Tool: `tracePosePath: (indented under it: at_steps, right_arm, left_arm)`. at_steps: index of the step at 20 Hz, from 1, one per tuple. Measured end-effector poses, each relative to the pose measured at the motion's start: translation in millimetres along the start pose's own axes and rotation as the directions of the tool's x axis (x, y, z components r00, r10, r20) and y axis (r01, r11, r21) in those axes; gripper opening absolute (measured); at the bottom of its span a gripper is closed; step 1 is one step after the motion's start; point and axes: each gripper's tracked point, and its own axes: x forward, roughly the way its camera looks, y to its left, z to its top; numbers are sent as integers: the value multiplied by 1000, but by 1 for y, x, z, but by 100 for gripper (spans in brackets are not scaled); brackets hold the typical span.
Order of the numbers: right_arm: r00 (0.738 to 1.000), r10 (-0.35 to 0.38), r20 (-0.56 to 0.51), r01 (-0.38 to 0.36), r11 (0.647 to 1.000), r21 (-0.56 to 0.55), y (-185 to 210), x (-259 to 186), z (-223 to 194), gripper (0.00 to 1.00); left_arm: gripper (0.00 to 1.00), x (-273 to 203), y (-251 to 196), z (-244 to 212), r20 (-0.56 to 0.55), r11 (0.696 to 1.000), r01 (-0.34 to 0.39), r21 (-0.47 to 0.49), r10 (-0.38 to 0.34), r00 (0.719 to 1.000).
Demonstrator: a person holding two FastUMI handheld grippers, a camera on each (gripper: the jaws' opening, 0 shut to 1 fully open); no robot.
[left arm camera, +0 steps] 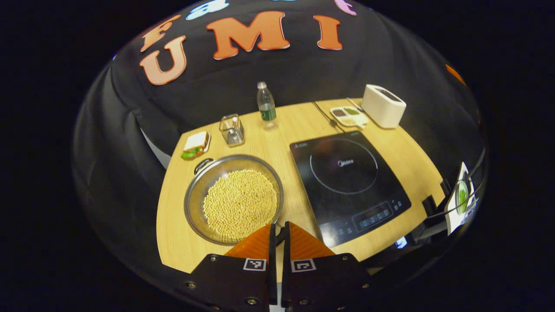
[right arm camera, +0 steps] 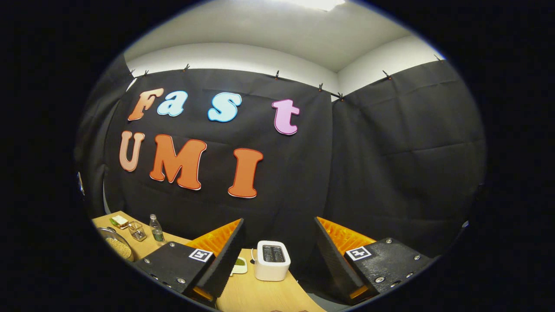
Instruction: First push the handle of the pot to place it horizontally, then grasp the pot with both hands and set it on the induction cooktop.
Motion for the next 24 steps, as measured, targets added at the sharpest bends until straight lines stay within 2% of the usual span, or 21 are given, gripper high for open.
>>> tracePosePath:
  at_steps: [4, 8, 12, 17, 22, 24]
  right_arm:
    - [999, -19, -36, 18, 1000, -15, 16, -6, -1, 96]
    - [998, -42, -39, 42, 999, -4, 14, -19, 10, 95]
    - [994, -97, -53, 97, 995, 9, -5, -31, 16, 95]
    - [982, -176, -69, 176, 984, -16, -28, -49, 19, 95]
    - [974, -214, -74, 212, 977, -32, -33, -65, 20, 96]
    - [973, -212, -96, 210, 977, -25, -28, -69, 12, 93]
  left_arm:
    - [8, 16, 11, -43, -149, 996, 85, 33, -79, 986]
    - [6, 30, 26, -86, -262, 987, 127, 94, -99, 960]
    - [6, 44, 39, -117, -353, 981, 151, 125, -98, 930]
    - [6, 66, 37, -127, -382, 978, 166, 123, -107, 918]
    - [6, 81, 27, -114, -369, 971, 193, 142, -129, 920]
    - [5, 85, 20, -109, -366, 969, 200, 143, -135, 921]
